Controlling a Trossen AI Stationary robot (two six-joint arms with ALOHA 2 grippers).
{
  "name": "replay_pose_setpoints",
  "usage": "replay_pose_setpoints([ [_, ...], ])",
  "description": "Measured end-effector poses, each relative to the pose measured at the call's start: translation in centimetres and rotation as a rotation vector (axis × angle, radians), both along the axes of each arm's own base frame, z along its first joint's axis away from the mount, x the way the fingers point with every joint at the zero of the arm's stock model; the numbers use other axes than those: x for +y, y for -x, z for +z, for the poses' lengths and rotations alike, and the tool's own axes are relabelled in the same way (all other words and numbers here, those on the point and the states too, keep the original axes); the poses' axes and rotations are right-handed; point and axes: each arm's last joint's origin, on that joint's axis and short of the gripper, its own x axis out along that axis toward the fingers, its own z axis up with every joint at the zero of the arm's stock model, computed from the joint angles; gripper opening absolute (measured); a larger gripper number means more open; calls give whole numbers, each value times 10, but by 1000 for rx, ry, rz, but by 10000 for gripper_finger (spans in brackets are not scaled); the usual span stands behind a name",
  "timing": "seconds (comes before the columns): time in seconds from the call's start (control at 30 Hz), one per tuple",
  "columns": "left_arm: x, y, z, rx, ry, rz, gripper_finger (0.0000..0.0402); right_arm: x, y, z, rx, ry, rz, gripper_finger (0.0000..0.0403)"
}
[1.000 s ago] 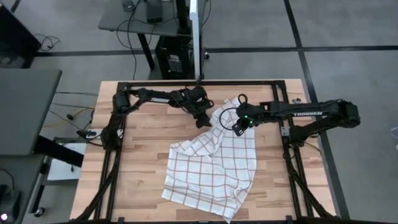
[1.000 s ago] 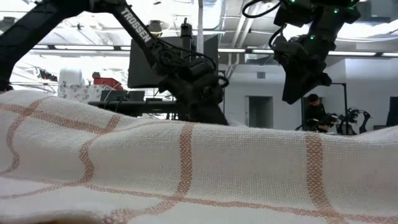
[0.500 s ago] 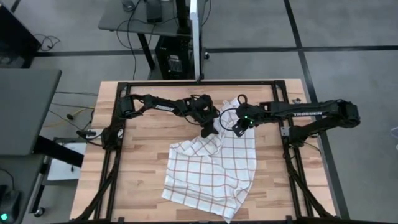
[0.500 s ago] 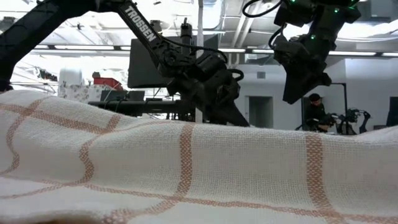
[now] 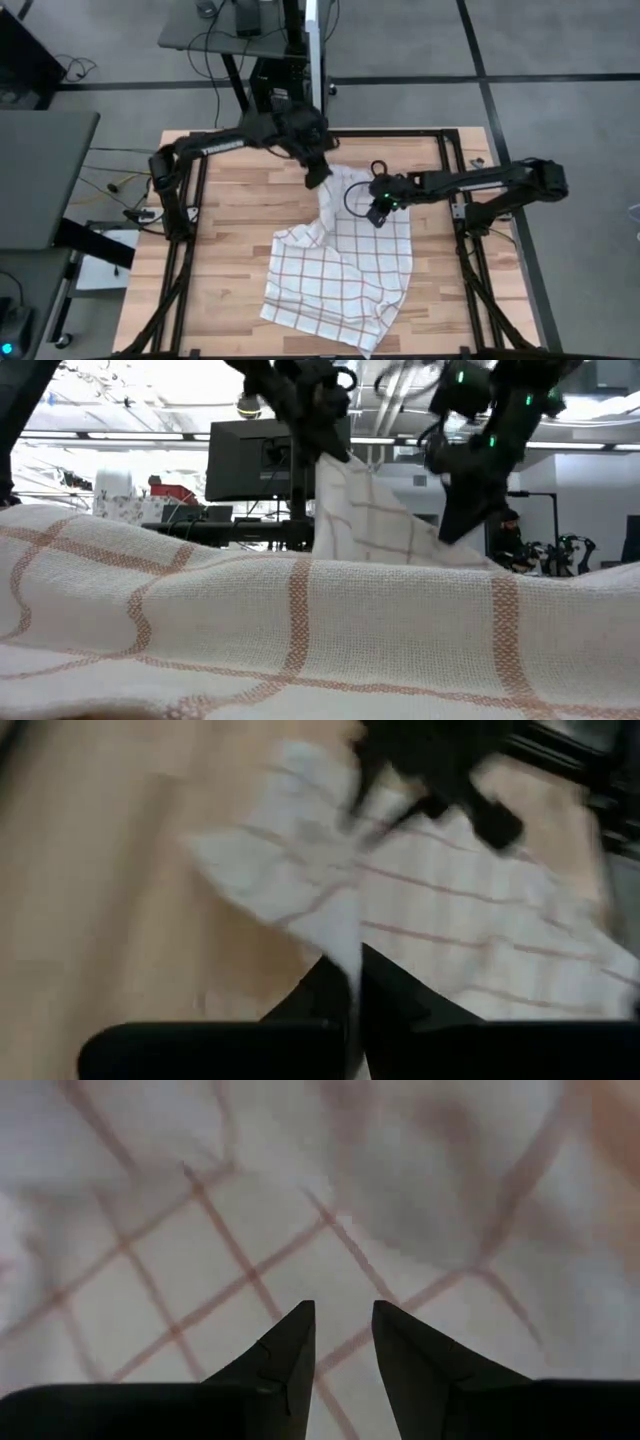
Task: Roll towel
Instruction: Fold the white towel
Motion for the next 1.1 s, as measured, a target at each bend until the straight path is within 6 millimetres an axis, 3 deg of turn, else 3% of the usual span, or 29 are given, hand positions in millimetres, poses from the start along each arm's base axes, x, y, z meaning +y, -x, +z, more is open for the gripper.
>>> replay_pose_setpoints([
  [0.17, 21, 20, 8, 159, -126, 156, 0, 3, 2, -41, 96, -54, -69, 98],
  [0.37, 57, 40, -7, 302, -250, 278, 0, 16, 7, -64, 145, -57, -133, 98],
  [0.6, 94, 49, -29, 388, -336, 196, 8, 29, 10, -58, 126, -105, -98, 98],
  [0.83, 122, 56, -63, 547, -354, 145, 104, 29, 14, -55, 130, -153, -136, 98],
  [0.9, 122, 59, -59, 562, -342, 145, 134, 28, 12, -52, 116, -172, -134, 98],
  [1.0, 113, 67, -35, 453, -236, 157, 166, 27, 7, -38, 85, -201, -126, 98],
  [1.1, 96, 68, -13, 262, -67, 147, 178, 22, -1, -8, -26, -184, -92, 98],
])
